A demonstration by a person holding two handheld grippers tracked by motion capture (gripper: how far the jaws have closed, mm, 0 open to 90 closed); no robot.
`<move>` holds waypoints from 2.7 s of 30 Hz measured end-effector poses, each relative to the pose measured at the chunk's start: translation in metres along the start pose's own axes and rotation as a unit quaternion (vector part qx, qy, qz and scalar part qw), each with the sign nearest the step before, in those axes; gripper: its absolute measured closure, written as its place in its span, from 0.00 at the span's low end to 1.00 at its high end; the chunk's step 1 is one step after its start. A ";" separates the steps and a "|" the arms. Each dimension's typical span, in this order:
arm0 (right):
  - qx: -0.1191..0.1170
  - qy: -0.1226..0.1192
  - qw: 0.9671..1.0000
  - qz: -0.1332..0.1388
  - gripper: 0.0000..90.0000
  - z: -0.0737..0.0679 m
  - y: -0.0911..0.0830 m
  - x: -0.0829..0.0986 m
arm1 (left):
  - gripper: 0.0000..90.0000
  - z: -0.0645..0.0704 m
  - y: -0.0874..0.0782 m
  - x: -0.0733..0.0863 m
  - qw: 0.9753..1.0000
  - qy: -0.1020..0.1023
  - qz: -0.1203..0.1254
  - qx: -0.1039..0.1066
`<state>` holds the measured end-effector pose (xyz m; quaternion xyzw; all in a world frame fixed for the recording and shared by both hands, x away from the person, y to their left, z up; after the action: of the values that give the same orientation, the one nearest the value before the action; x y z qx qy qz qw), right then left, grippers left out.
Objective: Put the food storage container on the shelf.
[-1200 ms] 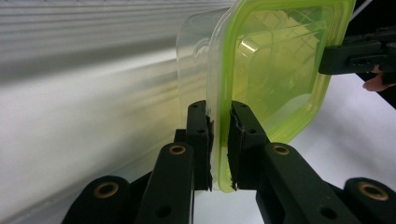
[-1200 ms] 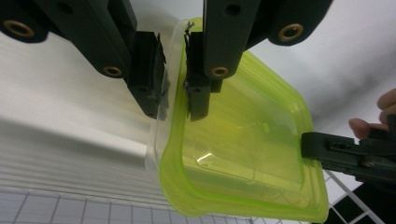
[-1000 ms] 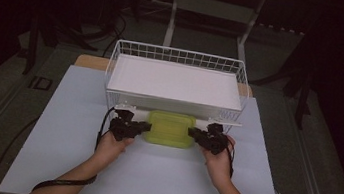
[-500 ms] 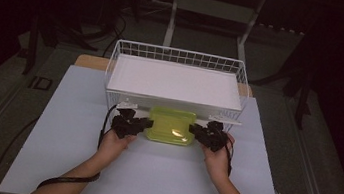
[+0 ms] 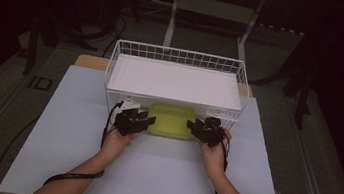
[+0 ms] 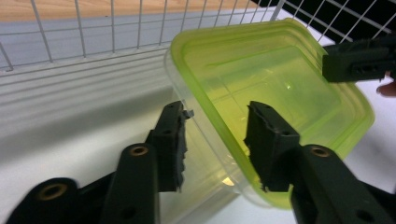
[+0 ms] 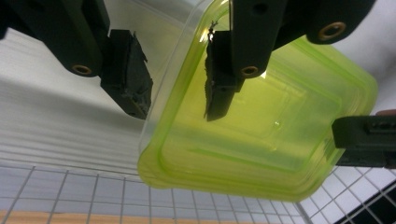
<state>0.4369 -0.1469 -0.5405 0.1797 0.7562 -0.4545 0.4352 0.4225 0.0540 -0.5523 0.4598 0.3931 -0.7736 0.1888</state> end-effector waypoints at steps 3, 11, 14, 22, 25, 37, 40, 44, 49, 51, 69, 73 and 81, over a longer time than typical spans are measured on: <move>0.013 -0.006 1.000 0.003 0.67 0.002 0.003 -0.001 | 0.62 -0.004 0.003 -0.001 1.000 -0.015 -0.004 0.013; 0.015 -0.012 1.000 0.000 0.64 0.001 0.004 -0.003 | 0.53 -0.002 0.004 -0.005 1.000 -0.008 -0.001 0.008; 0.013 -0.020 1.000 0.004 0.63 -0.002 0.000 -0.002 | 0.52 0.001 0.001 -0.007 1.000 0.012 0.004 0.010; 0.008 -0.048 0.999 0.018 0.62 -0.015 -0.022 -0.006 | 0.52 0.007 -0.023 -0.010 1.000 0.025 0.015 0.003; 0.000 -0.055 0.998 0.021 0.62 -0.023 -0.031 -0.008 | 0.52 0.009 -0.034 -0.008 1.000 0.025 0.017 0.006; -0.048 -0.056 0.997 -0.002 0.75 -0.060 -0.043 0.010 | 0.37 0.026 -0.072 -0.004 0.999 0.009 0.034 0.041; -0.058 -0.058 0.997 -0.016 0.93 -0.064 -0.039 0.019 | 0.31 0.029 -0.075 0.006 0.998 0.007 0.018 0.064; -0.061 -0.068 0.995 -0.027 1.00 -0.070 -0.033 0.028 | 0.14 0.033 -0.076 0.018 0.998 0.019 0.023 0.064; -0.070 -0.077 0.994 -0.043 1.00 -0.077 -0.022 0.040 | 0.00 0.033 -0.075 0.030 0.998 0.039 0.023 0.049; -0.068 -0.075 0.994 -0.047 1.00 -0.078 -0.017 0.043 | 0.00 0.031 -0.074 0.033 0.998 0.044 0.028 0.040; -0.030 -0.062 0.997 -0.047 1.00 -0.061 0.029 0.036 | 0.00 0.038 -0.081 0.027 0.993 0.068 0.093 0.039; -0.018 -0.069 0.997 -0.038 1.00 -0.057 0.036 0.031 | 0.00 0.038 -0.083 0.026 0.992 0.068 0.104 0.038; -0.001 -0.059 0.998 -0.025 1.00 -0.046 0.047 0.019 | 0.00 0.039 -0.082 0.027 0.992 0.065 0.102 0.042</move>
<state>0.4346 -0.0863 -0.5718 0.1331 0.7337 -0.4744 0.4679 0.3332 0.0760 -0.5291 0.5541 0.3231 -0.7346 0.2212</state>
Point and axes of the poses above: each handheld gripper's, and its own axes: y roughly forward along the jaws, x roughly out of its underside, z roughly to its right, the point moved 8 cm from there along y, roughly forward along the jaws, and after that the axes turned 3 degrees about z, right-handed, at the moved point
